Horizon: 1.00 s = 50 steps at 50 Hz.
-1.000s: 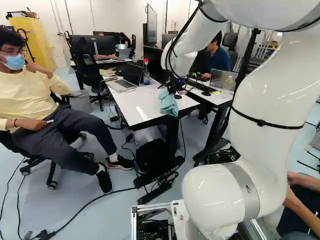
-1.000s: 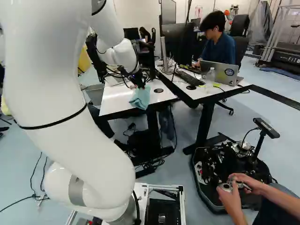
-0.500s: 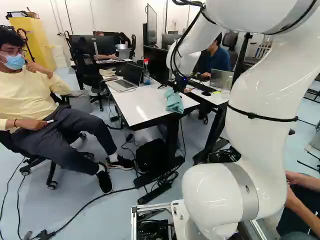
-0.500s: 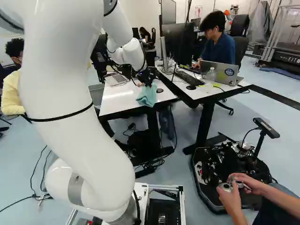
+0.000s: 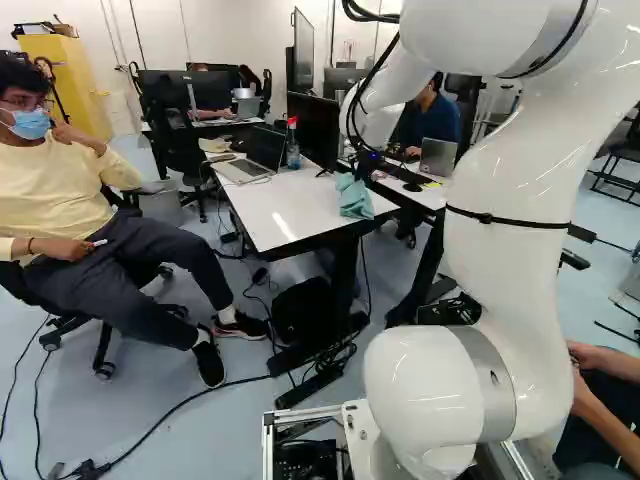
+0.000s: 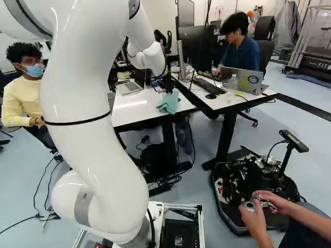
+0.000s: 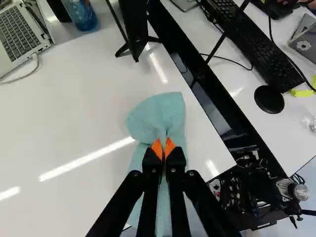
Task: Clean the table with the green towel
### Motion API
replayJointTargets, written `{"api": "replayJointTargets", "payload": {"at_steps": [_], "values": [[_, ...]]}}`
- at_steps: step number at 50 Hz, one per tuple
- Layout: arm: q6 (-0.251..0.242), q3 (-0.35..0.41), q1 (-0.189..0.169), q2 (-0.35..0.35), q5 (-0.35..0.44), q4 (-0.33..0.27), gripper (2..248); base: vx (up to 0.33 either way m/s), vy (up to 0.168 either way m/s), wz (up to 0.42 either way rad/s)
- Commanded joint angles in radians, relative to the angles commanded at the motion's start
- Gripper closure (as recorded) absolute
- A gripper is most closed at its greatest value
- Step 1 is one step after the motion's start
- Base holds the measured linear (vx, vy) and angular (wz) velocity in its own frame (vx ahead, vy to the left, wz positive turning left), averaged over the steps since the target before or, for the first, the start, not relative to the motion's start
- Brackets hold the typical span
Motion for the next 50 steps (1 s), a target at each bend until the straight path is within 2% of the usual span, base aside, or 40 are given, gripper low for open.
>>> {"api": "replayJointTargets", "payload": {"at_steps": [22, 41, 42, 46, 47, 50], "values": [[0.000, -0.083, -0.017, -0.068, 0.000, 0.000, 222, 0.000, 0.000, 0.000], [0.000, -0.093, -0.019, -0.076, 0.000, 0.000, 217, 0.000, 0.000, 0.000], [0.000, -0.093, -0.019, -0.076, 0.000, 0.000, 187, 0.000, 0.000, 0.000], [0.000, -0.093, -0.019, -0.076, 0.000, 0.000, 187, 0.000, 0.000, 0.000], [0.000, -0.093, -0.019, -0.076, 0.000, 0.000, 153, 0.000, 0.000, 0.000], [0.000, -0.093, -0.019, -0.076, 0.000, 0.000, 153, 0.000, 0.000, 0.000]]}}
